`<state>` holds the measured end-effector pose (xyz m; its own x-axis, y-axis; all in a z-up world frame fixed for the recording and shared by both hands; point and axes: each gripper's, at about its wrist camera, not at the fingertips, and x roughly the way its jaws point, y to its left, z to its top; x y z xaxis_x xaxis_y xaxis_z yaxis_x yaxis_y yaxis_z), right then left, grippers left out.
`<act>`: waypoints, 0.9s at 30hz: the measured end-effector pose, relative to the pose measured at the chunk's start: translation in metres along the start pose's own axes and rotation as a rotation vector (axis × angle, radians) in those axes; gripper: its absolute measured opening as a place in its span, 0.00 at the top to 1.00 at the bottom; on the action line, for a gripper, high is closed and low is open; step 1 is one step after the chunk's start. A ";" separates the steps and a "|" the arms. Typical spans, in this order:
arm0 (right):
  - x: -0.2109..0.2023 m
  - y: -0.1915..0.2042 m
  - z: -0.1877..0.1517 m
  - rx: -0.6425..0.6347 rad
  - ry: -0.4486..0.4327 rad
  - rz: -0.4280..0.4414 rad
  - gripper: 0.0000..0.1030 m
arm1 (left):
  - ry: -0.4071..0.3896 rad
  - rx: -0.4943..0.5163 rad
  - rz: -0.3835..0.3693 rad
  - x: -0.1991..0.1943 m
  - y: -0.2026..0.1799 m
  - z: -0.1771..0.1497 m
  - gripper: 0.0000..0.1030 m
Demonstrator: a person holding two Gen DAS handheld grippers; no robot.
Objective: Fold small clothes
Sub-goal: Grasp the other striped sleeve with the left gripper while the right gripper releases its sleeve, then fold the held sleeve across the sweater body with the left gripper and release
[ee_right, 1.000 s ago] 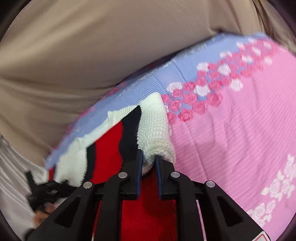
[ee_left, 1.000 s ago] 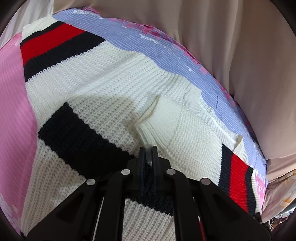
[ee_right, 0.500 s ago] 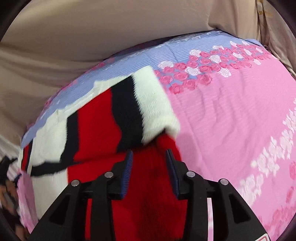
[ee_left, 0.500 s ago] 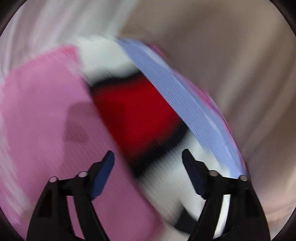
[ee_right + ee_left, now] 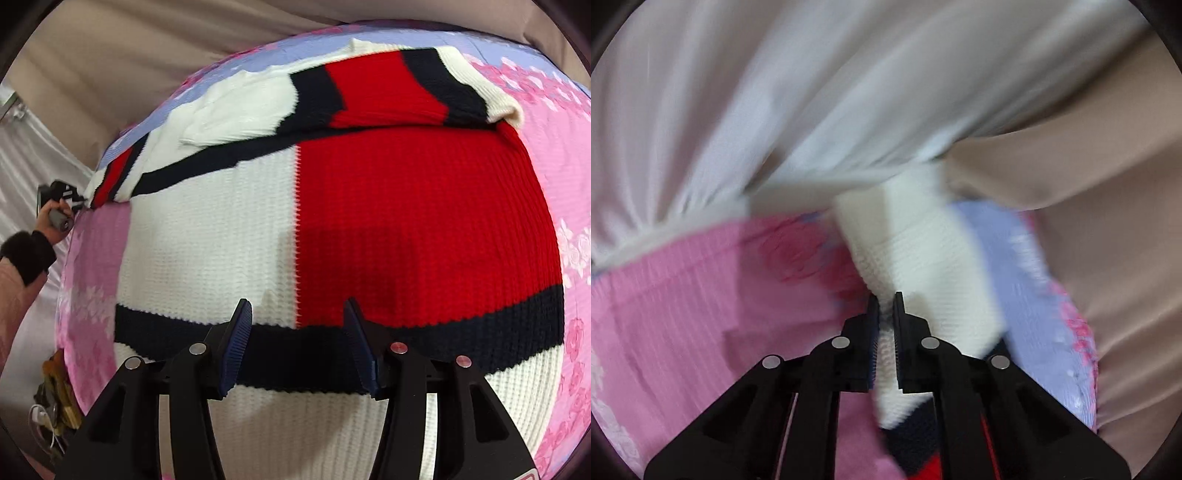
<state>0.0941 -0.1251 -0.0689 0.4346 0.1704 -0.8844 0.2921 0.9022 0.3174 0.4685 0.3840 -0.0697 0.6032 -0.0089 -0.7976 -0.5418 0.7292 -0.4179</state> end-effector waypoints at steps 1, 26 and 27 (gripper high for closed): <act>-0.002 0.000 0.002 -0.003 -0.007 0.003 0.49 | -0.030 0.053 -0.021 -0.015 -0.017 -0.005 0.95; -0.015 -0.136 0.133 0.118 -0.199 0.027 0.31 | 0.266 0.262 -0.307 -0.140 -0.156 -0.360 0.26; -0.003 -0.135 0.142 0.126 -0.186 0.034 0.31 | 0.262 0.198 -0.276 -0.134 -0.143 -0.346 0.26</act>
<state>0.1747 -0.3040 -0.0603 0.5921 0.1138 -0.7978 0.3735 0.8385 0.3968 0.2634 0.0442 -0.0536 0.5268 -0.3767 -0.7619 -0.2429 0.7923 -0.5597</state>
